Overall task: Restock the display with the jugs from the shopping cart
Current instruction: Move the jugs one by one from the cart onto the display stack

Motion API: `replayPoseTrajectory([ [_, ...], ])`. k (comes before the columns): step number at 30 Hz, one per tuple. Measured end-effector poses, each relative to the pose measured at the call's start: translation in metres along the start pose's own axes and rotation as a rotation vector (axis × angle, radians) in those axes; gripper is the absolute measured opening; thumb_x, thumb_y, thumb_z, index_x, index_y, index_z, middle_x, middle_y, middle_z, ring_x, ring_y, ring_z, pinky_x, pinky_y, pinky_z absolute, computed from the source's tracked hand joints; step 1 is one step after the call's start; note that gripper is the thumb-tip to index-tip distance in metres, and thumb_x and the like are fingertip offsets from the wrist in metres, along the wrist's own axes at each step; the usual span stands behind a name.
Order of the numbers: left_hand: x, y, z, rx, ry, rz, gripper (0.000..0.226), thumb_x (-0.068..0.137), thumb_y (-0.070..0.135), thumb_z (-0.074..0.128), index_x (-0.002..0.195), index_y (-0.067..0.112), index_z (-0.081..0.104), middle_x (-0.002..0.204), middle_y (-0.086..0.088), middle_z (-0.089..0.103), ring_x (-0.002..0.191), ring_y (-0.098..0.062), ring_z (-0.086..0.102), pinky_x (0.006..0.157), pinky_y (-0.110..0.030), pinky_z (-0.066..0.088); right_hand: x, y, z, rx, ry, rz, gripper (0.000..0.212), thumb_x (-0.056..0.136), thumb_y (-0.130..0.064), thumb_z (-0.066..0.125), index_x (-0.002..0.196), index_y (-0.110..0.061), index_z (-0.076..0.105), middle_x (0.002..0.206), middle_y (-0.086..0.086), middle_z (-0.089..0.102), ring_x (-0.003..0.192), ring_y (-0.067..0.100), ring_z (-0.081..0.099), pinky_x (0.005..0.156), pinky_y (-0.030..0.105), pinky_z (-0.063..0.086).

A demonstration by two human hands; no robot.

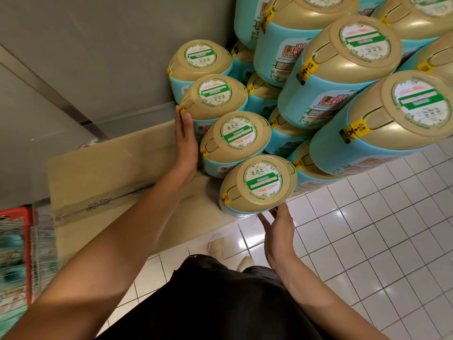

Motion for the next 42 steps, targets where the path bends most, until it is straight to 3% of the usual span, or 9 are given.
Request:
replayPoseTrajectory([
  [3, -0.002, -0.002, 0.003, 0.004, -0.035, -0.010, 0.076, 0.102, 0.064, 0.036, 0.167, 0.034, 0.010, 0.171, 0.006, 0.024, 0.151, -0.008, 0.032, 0.124, -0.038, 0.034, 0.000, 0.000, 0.001, -0.012, 0.001, 0.000, 0.038, 0.114, -0.029, 0.035, 0.137, -0.019, 0.063, 0.136, 0.001, 0.065, 0.129, 0.014, 0.060, 0.106, 0.040, 0.053],
  [9, 0.004, -0.008, -0.001, -0.011, -0.164, -0.068, 0.082, 0.097, 0.069, 0.043, 0.165, 0.041, 0.006, 0.171, 0.011, 0.023, 0.155, -0.012, 0.028, 0.126, -0.051, 0.029, -0.002, -0.003, 0.002, -0.034, 0.002, -0.014, 0.038, 0.112, -0.030, 0.035, 0.132, -0.019, 0.066, 0.132, 0.003, 0.067, 0.126, 0.016, 0.060, 0.106, 0.041, 0.054],
  [15, 0.004, -0.015, -0.003, -0.028, -0.139, -0.104, 0.095, 0.089, 0.077, 0.046, 0.166, 0.040, 0.003, 0.173, 0.009, 0.017, 0.157, -0.015, 0.022, 0.128, -0.053, 0.024, -0.006, 0.000, -0.002, -0.008, 0.011, -0.004, 0.041, 0.113, -0.034, 0.037, 0.142, -0.017, 0.061, 0.139, 0.000, 0.066, 0.132, 0.015, 0.059, 0.109, 0.042, 0.053],
  [21, 0.007, -0.019, -0.007, -0.043, -0.093, -0.096, 0.087, 0.095, 0.071, 0.044, 0.166, 0.036, 0.009, 0.172, 0.006, 0.021, 0.156, -0.016, 0.025, 0.126, -0.054, 0.027, -0.009, 0.005, -0.007, 0.005, 0.024, 0.025, 0.046, 0.112, -0.045, 0.040, 0.146, -0.021, 0.059, 0.147, 0.003, 0.060, 0.137, 0.016, 0.055, 0.111, 0.048, 0.052],
  [25, 0.009, -0.025, -0.017, -0.037, -0.068, -0.138, 0.093, 0.087, 0.085, 0.036, 0.165, 0.040, 0.015, 0.173, 0.011, 0.018, 0.158, -0.014, 0.020, 0.126, -0.055, 0.025, -0.009, 0.006, -0.011, 0.006, 0.033, 0.036, 0.042, 0.111, -0.045, 0.041, 0.142, -0.024, 0.062, 0.139, 0.002, 0.066, 0.131, 0.013, 0.059, 0.104, 0.043, 0.056],
  [28, 0.000, -0.033, -0.032, -0.011, 0.005, -0.164, 0.078, 0.097, 0.077, 0.032, 0.164, 0.041, 0.020, 0.172, 0.009, 0.020, 0.155, -0.017, 0.027, 0.122, -0.054, 0.030, -0.011, 0.008, -0.016, 0.001, 0.056, 0.056, 0.038, 0.112, -0.042, 0.043, 0.138, -0.021, 0.061, 0.131, 0.005, 0.066, 0.126, 0.016, 0.062, 0.101, 0.043, 0.058],
  [31, -0.021, -0.036, -0.047, 0.003, 0.053, -0.157, 0.059, 0.103, 0.065, 0.033, 0.154, 0.037, 0.041, 0.160, 0.004, 0.039, 0.138, -0.014, 0.043, 0.109, -0.042, 0.040, -0.016, 0.010, -0.017, -0.023, 0.038, 0.071, 0.026, 0.111, -0.035, 0.046, 0.126, -0.018, 0.060, 0.122, 0.010, 0.065, 0.118, 0.020, 0.064, 0.097, 0.043, 0.059],
  [34, -0.056, -0.044, -0.065, 0.019, 0.112, -0.179, 0.046, 0.108, 0.052, 0.036, 0.140, 0.025, 0.056, 0.144, 0.002, 0.054, 0.131, -0.014, 0.051, 0.112, -0.045, 0.044, -0.022, 0.008, -0.018, -0.055, -0.020, 0.070, 0.027, 0.111, -0.030, 0.049, 0.127, -0.011, 0.057, 0.115, 0.012, 0.062, 0.109, 0.024, 0.063, 0.093, 0.043, 0.059],
  [42, -0.207, -0.066, -0.102, -0.118, 0.203, -0.132, 0.025, 0.109, 0.036, 0.046, 0.116, 0.023, 0.067, 0.107, 0.012, 0.072, 0.101, -0.009, 0.063, 0.096, -0.042, 0.049, -0.040, -0.005, -0.044, -0.122, -0.224, -0.026, 0.015, 0.110, -0.020, 0.048, 0.118, -0.014, 0.060, 0.101, 0.007, 0.062, 0.089, 0.016, 0.063, 0.074, 0.029, 0.055],
])
Point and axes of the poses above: each hand's wrist, its own x-axis towards the middle knuckle, its own z-axis out of the palm, y = z × x, the point moved 9 cm from there along x, towards the middle knuckle
